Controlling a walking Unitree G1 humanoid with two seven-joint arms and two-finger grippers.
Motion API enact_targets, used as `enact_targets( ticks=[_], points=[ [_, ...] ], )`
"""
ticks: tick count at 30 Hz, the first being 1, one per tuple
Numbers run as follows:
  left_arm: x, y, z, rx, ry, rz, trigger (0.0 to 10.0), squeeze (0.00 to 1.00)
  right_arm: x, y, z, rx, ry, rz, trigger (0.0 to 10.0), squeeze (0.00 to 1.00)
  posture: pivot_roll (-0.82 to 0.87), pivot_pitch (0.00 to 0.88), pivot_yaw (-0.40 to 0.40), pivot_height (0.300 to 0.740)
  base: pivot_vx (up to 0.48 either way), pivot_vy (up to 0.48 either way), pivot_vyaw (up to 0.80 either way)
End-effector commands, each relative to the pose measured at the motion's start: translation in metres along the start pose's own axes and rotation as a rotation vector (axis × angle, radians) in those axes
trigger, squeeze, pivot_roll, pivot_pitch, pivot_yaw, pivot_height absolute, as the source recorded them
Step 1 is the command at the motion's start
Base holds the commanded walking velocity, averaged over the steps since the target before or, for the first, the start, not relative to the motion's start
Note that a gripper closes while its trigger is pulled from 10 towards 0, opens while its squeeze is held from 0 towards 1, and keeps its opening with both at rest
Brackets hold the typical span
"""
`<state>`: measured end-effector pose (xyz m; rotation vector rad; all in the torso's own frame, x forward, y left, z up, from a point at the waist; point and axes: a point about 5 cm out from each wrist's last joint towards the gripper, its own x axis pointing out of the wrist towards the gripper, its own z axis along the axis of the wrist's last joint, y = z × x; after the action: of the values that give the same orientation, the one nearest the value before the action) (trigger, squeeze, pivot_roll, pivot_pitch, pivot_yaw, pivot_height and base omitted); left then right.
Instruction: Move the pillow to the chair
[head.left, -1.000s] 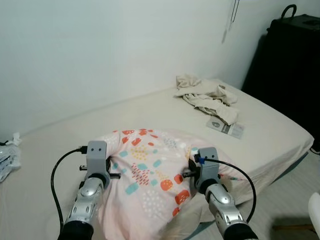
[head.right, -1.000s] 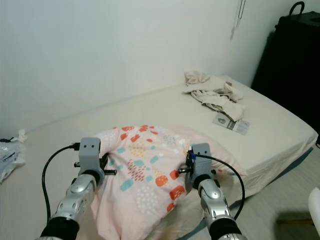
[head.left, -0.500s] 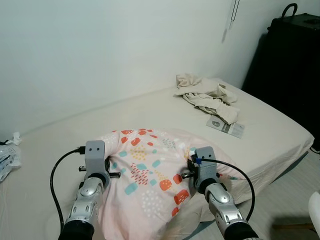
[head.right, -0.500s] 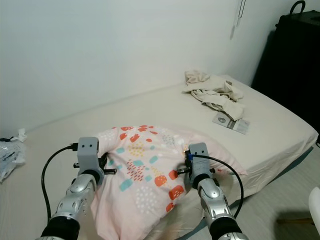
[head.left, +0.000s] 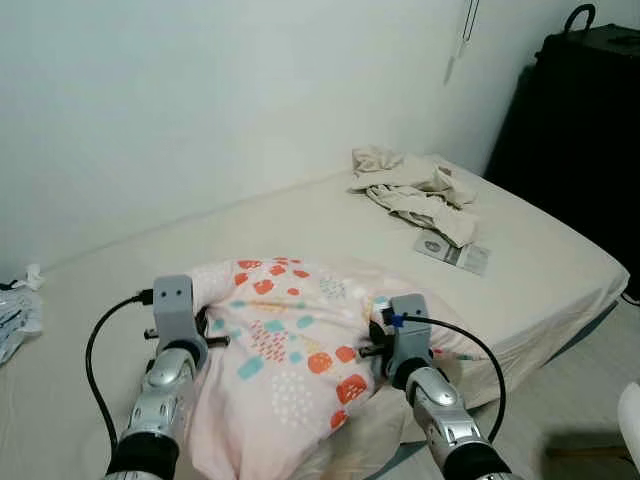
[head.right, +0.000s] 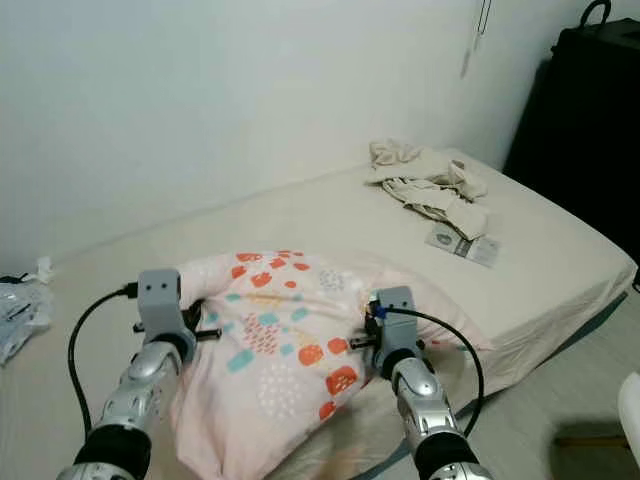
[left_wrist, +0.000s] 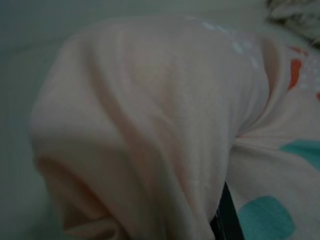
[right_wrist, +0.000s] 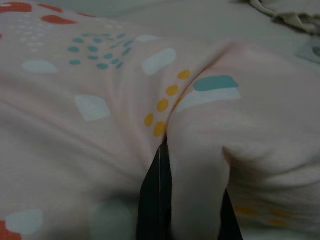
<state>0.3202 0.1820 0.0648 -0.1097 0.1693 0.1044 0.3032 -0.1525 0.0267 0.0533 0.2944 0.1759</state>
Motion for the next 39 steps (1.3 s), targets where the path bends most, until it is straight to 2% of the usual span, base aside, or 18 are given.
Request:
enact_targets(
  ticks=[1, 4, 7, 13, 17, 19, 20, 22, 23, 25, 27, 29, 39],
  points=[
    [0.001, -0.004, 0.004, -0.034, -0.051, 0.008, 10.0, 0.0, -0.004, -0.009, -0.003, 0.019, 0.008, -0.046, 10.0, 0.0, -0.02, 0.025, 0.02, 0.74, 0.0, 0.0, 0.0],
    [-0.001, -0.011, -0.001, -0.033, -0.037, -0.015, 10.0, 0.0, -0.006, -0.013, -0.006, 0.0, 0.02, -0.067, 10.0, 0.0, -0.02, 0.022, 0.02, 0.74, 0.0, 0.0, 0.0],
    [-0.007, -0.034, -0.014, 0.049, 0.047, -0.144, 10.0, 0.0, -0.007, -0.021, -0.006, 0.041, 0.015, -0.116, 10.0, 0.0, -0.01, 0.027, 0.021, 0.74, 0.0, 0.0, 0.0],
    [-0.008, -0.042, -0.022, 0.047, 0.095, -0.194, 10.0, 0.0, -0.004, -0.017, 0.001, 0.02, -0.013, -0.112, 10.0, 0.0, -0.02, 0.026, 0.046, 0.74, 0.0, 0.0, 0.0],
    [-0.005, -0.035, -0.027, 0.015, 0.166, -0.191, 10.0, 0.0, -0.001, -0.014, 0.005, 0.016, -0.026, -0.122, 10.0, 0.0, -0.03, 0.0, 0.049, 0.74, 0.0, 0.0, 0.0],
    [-0.001, -0.021, -0.03, -0.011, 0.204, -0.104, 10.0, 0.0, 0.001, -0.017, 0.01, 0.006, -0.037, -0.143, 10.0, 0.0, -0.04, 0.002, 0.06, 0.74, 0.0, 0.0, 0.0],
    [0.004, -0.011, -0.022, -0.06, 0.187, 0.0, 10.0, 0.0, 0.004, -0.023, 0.024, 0.015, -0.098, -0.174, 10.0, 0.0, -0.03, 0.0, 0.06, 0.74, 0.0, 0.0, 0.0],
    [0.009, -0.011, -0.006, -0.169, 0.125, 0.018, 10.0, 0.0, 0.005, -0.031, 0.041, 0.032, -0.175, -0.218, 10.0, 0.0, -0.03, 0.022, 0.06, 0.74, 0.0, 0.0, 0.0],
    [0.009, -0.013, -0.003, -0.169, 0.111, 0.015, 10.0, 0.0, 0.005, -0.034, 0.045, 0.03, -0.192, -0.212, 10.0, 0.0, -0.03, 0.017, 0.062, 0.74, 0.0, 0.0, 0.0],
    [0.009, -0.014, -0.002, -0.162, 0.105, 0.014, 10.0, 0.0, 0.005, -0.035, 0.048, 0.027, -0.202, -0.205, 10.0, 0.0, -0.03, 0.016, 0.061, 0.74, 0.0, 0.0, 0.0],
    [0.007, -0.019, -0.004, -0.009, 0.072, -0.029, 10.0, 0.0, 0.006, -0.033, 0.046, -0.043, -0.17, -0.17, 10.0, 0.0, -0.03, 0.031, 0.061, 0.74, 0.0, 0.0, 0.0],
    [0.003, -0.027, -0.011, 0.079, 0.072, -0.083, 10.0, 0.0, 0.004, -0.03, 0.037, -0.084, -0.124, -0.135, 10.0, 0.0, -0.03, 0.034, 0.056, 0.74, 0.0, 0.0, 0.0],
    [-0.002, -0.028, -0.018, 0.052, 0.083, -0.093, 10.0, 0.0, -0.003, -0.023, 0.015, -0.032, -0.075, -0.14, 10.0, 0.0, -0.05, 0.05, 0.052, 0.74, 0.0, 0.0, 0.0]
  ],
)
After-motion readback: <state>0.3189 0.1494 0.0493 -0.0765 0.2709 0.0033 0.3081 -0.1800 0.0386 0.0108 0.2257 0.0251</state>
